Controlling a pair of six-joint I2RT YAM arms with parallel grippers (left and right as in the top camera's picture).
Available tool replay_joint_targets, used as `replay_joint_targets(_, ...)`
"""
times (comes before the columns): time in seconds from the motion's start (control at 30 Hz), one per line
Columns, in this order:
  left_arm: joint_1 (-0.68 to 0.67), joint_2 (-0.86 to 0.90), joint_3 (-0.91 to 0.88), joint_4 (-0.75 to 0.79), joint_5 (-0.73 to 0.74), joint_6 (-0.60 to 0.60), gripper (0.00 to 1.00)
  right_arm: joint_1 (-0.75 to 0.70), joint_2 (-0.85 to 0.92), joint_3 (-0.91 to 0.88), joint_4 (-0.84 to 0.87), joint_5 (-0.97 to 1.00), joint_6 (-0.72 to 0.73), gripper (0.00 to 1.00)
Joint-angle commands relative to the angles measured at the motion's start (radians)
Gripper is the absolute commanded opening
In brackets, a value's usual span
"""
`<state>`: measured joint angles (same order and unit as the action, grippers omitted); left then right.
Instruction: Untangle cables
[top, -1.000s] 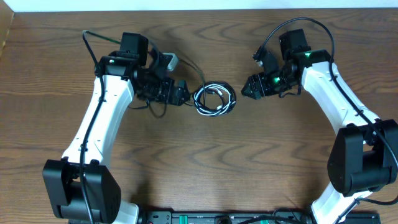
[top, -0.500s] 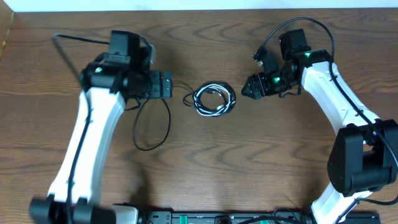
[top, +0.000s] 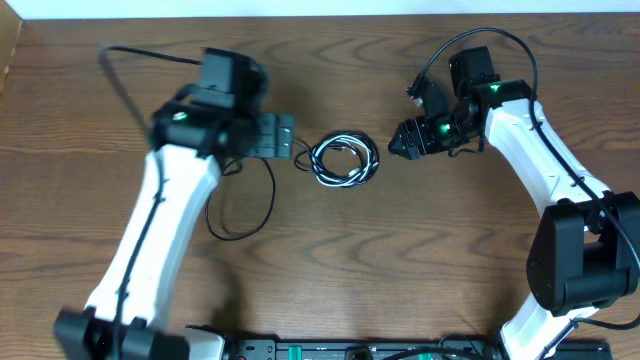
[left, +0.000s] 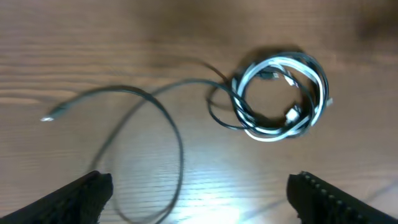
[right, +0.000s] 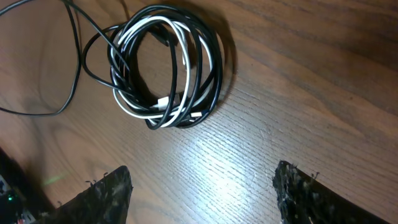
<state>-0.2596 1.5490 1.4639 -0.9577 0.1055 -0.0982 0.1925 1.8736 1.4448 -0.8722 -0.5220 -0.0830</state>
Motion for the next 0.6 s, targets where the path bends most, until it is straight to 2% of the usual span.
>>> replay_joint_targets(0.0,-0.032,0.066,-0.010,-0.002,0.014,-0.130,0.89,0.005,-0.022,0.014,0.001,0.002,0.008,0.70)
replay_joint_targets(0.17,-0.050,0.145,-0.014,0.001,0.018,-0.326,0.82,0.005,-0.022,0.014,0.005,0.048,0.037,0.71)
replay_joint_targets(0.3,-0.077,0.207,-0.015,0.014,0.018,-0.405,0.81,0.005,-0.022,0.014,0.005,0.069,0.045,0.71)
replay_joint_targets(0.57,-0.139,0.321,-0.016,0.108,0.017,-0.546,0.63,0.005,-0.022,0.014,0.005,0.080,0.045,0.71)
